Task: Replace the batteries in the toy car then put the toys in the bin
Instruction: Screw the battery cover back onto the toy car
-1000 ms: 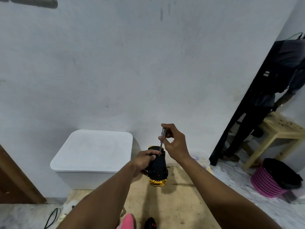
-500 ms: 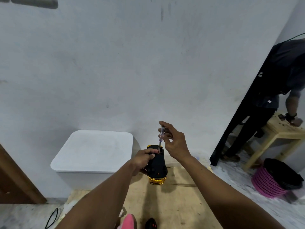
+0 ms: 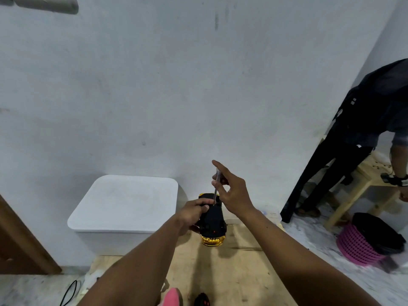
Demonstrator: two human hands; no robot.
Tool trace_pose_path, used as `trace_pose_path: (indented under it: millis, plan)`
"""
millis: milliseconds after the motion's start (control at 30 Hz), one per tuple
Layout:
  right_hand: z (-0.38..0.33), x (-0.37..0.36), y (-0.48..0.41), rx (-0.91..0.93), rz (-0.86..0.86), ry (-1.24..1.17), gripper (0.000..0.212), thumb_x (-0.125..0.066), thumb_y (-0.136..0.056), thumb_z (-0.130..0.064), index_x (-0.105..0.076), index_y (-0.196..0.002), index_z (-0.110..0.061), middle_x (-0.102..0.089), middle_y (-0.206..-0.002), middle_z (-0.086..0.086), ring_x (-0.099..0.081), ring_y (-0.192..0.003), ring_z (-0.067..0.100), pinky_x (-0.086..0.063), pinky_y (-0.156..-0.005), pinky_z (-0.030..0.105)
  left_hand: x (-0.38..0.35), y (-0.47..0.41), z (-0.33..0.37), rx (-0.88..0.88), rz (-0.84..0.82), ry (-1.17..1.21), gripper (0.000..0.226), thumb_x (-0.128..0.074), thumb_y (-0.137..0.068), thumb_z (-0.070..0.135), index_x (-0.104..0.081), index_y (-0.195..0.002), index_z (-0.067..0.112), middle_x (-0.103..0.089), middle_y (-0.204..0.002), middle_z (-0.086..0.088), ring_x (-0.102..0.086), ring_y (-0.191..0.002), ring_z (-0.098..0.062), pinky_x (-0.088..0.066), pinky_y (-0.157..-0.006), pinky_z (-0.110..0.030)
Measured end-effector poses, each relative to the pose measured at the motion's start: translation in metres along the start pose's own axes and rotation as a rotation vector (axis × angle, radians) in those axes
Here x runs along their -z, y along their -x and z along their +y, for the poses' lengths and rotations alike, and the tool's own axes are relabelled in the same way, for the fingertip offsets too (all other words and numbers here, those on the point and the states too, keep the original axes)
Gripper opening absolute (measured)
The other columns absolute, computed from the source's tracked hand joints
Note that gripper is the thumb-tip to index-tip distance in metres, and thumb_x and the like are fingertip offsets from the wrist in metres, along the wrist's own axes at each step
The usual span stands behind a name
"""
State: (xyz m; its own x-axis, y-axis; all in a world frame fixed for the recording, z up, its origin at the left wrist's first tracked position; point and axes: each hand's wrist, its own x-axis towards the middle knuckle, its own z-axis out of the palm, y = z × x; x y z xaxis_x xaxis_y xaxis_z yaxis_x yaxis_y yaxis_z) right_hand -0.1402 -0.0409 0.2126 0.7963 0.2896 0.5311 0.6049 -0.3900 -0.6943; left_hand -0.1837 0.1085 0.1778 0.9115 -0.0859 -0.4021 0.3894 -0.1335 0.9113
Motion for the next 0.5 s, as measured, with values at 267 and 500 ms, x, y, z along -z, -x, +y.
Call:
trace_pose_path:
  millis: [267,500]
  plan:
    - [-0.0021,0.005,0.002,-0.037,-0.01,0.048,0.066,-0.059,-0.092,-0.008,-0.038,-0.139,-0.048,-0.069,-0.088,-0.005,-0.069,-0.084,0.005,-0.053,-0.082,0.021,0.0056,0.0005,0.0019,0.003,-0.01,-0.039,0.028,-0.047,-0.103,0.019,-0.068,-0.117,0.031,-0.068,-0.111,-0.006,-0.068,-0.083,-0.024,-0.057,-0.058,-0.028]
    - [-0.0023,0.0036,-0.0022,-0.058,0.021,-0.023,0.04,-0.069,-0.089,-0.017,-0.052,-0.123,-0.03,-0.068,-0.101,-0.008,-0.07,-0.088,0.008,-0.057,-0.085,0.031,0.007,-0.0006,0.0004,0.004,-0.012,-0.043,0.028,-0.045,-0.103,0.019,-0.067,-0.114,0.033,-0.068,-0.106,-0.003,-0.067,-0.081,-0.024,-0.056,-0.06,-0.029]
